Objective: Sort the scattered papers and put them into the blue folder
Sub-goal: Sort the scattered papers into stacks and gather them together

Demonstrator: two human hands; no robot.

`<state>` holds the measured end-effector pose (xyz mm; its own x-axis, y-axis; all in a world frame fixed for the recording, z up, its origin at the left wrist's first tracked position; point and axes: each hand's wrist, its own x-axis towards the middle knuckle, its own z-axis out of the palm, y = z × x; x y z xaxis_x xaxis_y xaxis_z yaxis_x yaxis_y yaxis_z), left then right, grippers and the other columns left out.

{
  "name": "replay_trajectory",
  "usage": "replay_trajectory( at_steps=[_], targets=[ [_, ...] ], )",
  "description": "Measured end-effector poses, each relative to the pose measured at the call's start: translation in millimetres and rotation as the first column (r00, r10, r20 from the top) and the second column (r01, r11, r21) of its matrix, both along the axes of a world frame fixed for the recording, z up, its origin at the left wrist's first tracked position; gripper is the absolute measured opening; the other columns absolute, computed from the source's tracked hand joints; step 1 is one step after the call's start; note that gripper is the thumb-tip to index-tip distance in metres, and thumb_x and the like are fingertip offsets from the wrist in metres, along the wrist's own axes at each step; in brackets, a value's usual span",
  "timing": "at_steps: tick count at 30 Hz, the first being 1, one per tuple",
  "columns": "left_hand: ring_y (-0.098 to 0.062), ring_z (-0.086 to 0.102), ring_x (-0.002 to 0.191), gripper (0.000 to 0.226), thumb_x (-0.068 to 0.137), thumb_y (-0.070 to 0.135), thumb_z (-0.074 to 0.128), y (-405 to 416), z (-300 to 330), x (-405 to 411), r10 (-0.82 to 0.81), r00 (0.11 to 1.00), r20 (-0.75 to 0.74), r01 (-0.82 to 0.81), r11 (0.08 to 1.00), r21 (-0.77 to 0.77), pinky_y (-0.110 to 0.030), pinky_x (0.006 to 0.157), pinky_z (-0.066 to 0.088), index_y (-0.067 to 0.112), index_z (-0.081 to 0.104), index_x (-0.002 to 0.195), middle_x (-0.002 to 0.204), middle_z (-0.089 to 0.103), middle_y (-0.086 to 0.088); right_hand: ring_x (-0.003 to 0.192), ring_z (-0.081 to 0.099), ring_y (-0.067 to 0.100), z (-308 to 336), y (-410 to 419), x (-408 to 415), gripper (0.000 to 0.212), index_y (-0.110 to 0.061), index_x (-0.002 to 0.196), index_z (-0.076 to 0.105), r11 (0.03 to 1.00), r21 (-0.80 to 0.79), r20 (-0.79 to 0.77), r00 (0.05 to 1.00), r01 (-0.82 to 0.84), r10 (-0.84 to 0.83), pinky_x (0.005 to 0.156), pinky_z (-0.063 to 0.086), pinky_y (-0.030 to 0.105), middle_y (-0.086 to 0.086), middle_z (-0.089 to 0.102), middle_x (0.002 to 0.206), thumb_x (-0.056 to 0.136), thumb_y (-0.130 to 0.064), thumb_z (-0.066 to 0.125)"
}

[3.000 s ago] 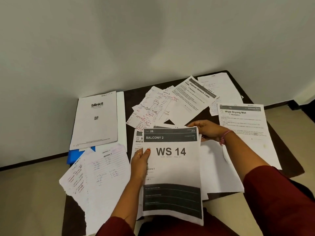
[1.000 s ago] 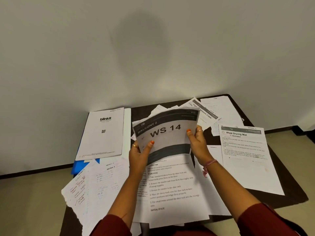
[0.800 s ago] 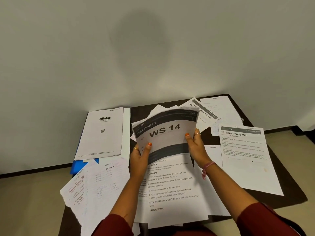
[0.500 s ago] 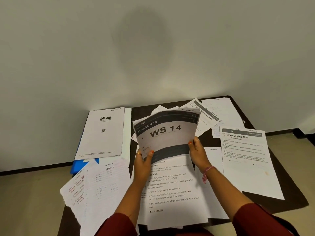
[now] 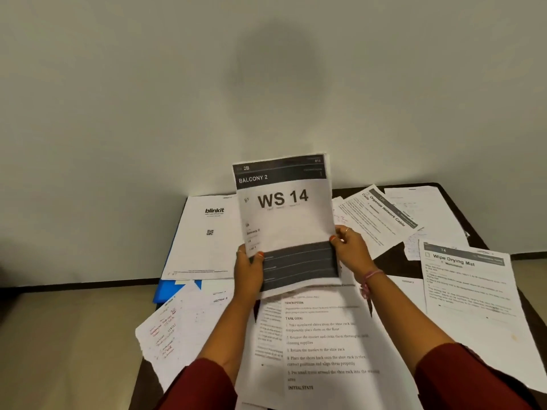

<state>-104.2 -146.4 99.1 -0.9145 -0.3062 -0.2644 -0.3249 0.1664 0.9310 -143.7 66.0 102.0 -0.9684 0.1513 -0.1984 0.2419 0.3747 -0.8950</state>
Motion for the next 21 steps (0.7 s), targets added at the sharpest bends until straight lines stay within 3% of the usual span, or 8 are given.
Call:
replay_trajectory(
  at_steps=[3, 6, 9, 13, 17, 21],
  targets=[
    [-0.018, 0.050, 0.105, 0.040, 0.096, 0.010, 0.051, -39, 1, -14, 0.056, 0.998, 0.034, -0.055, 0.998, -0.032, -0.028, 0.088, 0.042, 0.007, 0.040, 0.135, 0.126, 0.054, -0.008, 0.092, 0.061, 0.025, 6, -32, -11, 0.028, -0.007, 0.119, 0.060, 0.988, -0.152, 0.195, 0.980, -0.012, 0.042, 0.078, 0.055, 0.035, 0.012, 0.065, 0.110, 0.095, -0.004, 0.047],
    [-0.027, 0.053, 0.113, 0.045, 0.092, 0.008, 0.055, -83, -5, -23, 0.123, 0.987, 0.106, -0.114, 0.990, -0.086, -0.029, 0.089, 0.041, 0.006, 0.042, 0.135, 0.129, 0.056, -0.010, 0.074, 0.058, 0.016, 1, -70, -15, 0.027, -0.011, 0.108, 0.064, 0.967, -0.255, 0.364, 0.925, -0.012, 0.107, 0.060, 0.048, 0.025, 0.007, 0.065, 0.095, 0.090, 0.002, 0.048],
    [-0.030, 0.054, 0.115, 0.043, 0.091, 0.004, 0.054, -125, -16, -27, 0.139, 0.976, 0.166, -0.114, 0.982, -0.149, -0.028, 0.088, 0.040, 0.004, 0.044, 0.133, 0.129, 0.057, -0.013, 0.068, 0.056, 0.016, -15, -111, -22, 0.026, -0.009, 0.106, 0.065, 0.965, -0.259, 0.436, 0.885, -0.048, 0.161, 0.057, 0.047, 0.024, 0.009, 0.065, 0.092, 0.089, 0.004, 0.049],
    [-0.031, 0.054, 0.113, 0.036, 0.091, -0.001, 0.052, -164, -23, -33, 0.128, 0.966, 0.225, -0.075, 0.971, -0.227, -0.029, 0.085, 0.040, 0.001, 0.048, 0.127, 0.127, 0.059, -0.013, 0.060, 0.054, 0.017, -32, -154, -30, 0.017, -0.004, 0.090, 0.058, 0.961, -0.269, 0.475, 0.859, -0.064, 0.190, 0.040, 0.045, 0.019, 0.012, 0.059, 0.081, 0.088, 0.010, 0.048],
    [-0.033, 0.055, 0.112, 0.037, 0.091, 0.000, 0.053, -188, -32, -47, 0.119, 0.958, 0.259, -0.051, 0.966, -0.254, -0.033, 0.084, 0.042, 0.001, 0.045, 0.127, 0.128, 0.058, -0.017, 0.069, 0.056, 0.022, -49, -183, -46, 0.014, -0.004, 0.085, 0.055, 0.972, -0.211, 0.469, 0.863, -0.098, 0.189, 0.056, 0.053, 0.030, 0.017, 0.057, 0.091, 0.085, 0.009, 0.050],
    [-0.033, 0.055, 0.112, 0.036, 0.092, 0.001, 0.053, -201, -37, -63, 0.109, 0.955, 0.277, -0.034, 0.964, -0.262, -0.034, 0.084, 0.043, 0.001, 0.045, 0.127, 0.128, 0.057, -0.018, 0.081, 0.057, 0.030, -65, -196, -64, 0.025, -0.009, 0.064, 0.050, 0.986, -0.095, 0.442, 0.881, -0.140, 0.168, 0.080, 0.055, 0.044, 0.023, 0.062, 0.093, 0.084, 0.005, 0.053]
  ],
)
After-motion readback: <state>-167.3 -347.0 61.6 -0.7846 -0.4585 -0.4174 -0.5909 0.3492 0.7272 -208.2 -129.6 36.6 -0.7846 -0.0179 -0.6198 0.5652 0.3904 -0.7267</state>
